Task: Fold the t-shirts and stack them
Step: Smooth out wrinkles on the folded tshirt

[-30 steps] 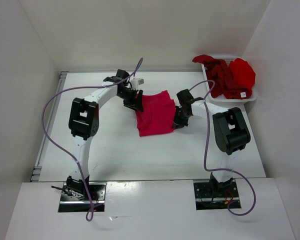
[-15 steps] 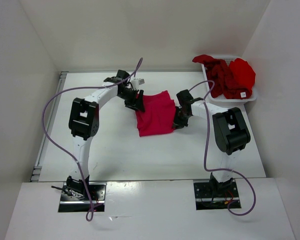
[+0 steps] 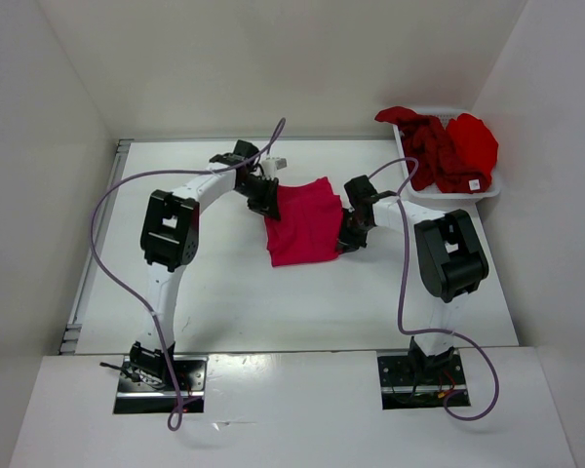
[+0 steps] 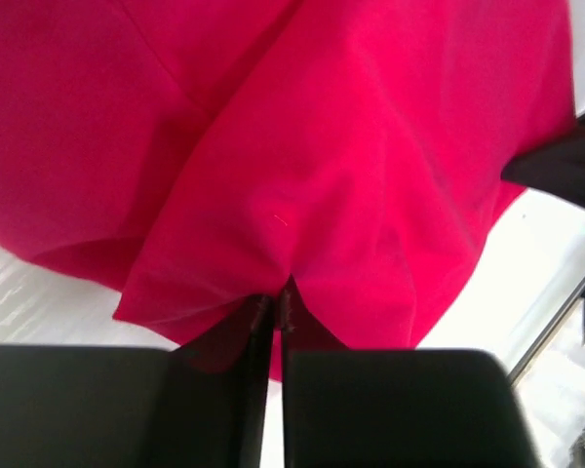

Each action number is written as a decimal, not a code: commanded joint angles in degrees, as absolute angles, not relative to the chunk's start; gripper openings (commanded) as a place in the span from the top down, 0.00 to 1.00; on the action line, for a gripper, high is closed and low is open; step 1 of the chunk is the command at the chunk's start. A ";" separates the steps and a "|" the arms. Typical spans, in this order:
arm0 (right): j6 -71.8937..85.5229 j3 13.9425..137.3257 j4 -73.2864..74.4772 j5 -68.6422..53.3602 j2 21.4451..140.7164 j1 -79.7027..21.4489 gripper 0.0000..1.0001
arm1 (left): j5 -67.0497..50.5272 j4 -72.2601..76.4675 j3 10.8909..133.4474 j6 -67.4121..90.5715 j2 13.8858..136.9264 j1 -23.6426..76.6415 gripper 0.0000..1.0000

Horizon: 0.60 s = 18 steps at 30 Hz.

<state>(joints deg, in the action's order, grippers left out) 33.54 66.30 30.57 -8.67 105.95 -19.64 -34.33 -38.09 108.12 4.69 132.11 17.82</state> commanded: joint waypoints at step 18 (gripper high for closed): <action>32.08 64.86 32.34 -7.82 103.18 -20.48 1.00 | -36.74 -33.84 108.46 5.54 125.25 12.22 1.00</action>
<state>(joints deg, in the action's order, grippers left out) 33.39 65.67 30.24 -9.08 105.45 -19.88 -36.16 -36.32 108.73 4.99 128.86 13.23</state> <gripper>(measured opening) 0.123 0.009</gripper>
